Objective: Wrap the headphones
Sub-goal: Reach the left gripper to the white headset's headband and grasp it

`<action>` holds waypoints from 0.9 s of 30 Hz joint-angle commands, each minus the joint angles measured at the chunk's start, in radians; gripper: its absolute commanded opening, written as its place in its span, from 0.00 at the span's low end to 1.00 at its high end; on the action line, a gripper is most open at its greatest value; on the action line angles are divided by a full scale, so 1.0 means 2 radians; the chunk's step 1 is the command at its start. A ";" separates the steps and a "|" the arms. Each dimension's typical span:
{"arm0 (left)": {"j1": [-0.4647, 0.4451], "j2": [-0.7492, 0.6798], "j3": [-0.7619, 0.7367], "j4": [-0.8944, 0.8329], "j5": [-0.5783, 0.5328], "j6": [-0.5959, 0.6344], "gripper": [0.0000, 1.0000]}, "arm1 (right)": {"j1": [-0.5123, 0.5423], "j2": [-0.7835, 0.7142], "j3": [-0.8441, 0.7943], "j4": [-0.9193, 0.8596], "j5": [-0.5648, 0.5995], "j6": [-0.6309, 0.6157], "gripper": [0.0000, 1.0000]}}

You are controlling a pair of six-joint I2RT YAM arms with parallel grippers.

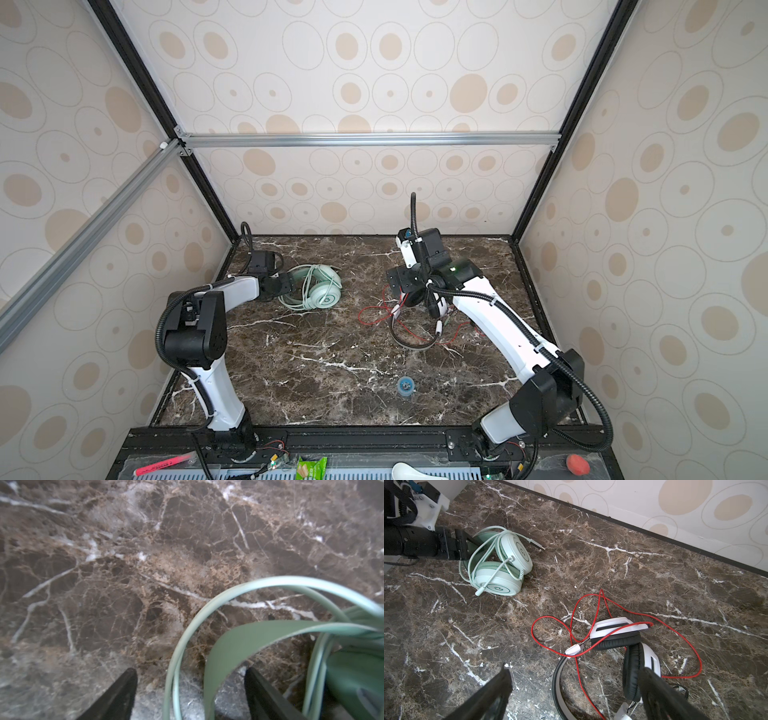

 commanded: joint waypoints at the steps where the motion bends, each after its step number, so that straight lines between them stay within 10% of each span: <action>1: 0.004 -0.055 -0.005 -0.014 -0.025 -0.005 0.98 | 0.000 -0.017 0.009 -0.010 0.001 -0.014 0.99; 10: -0.055 -0.201 -0.041 -0.094 -0.022 -0.058 0.98 | -0.009 -0.031 -0.030 0.002 -0.034 -0.018 1.00; 27: -0.437 -0.203 -0.092 -0.076 -0.052 -0.305 0.98 | -0.114 -0.121 -0.155 0.019 -0.085 0.015 1.00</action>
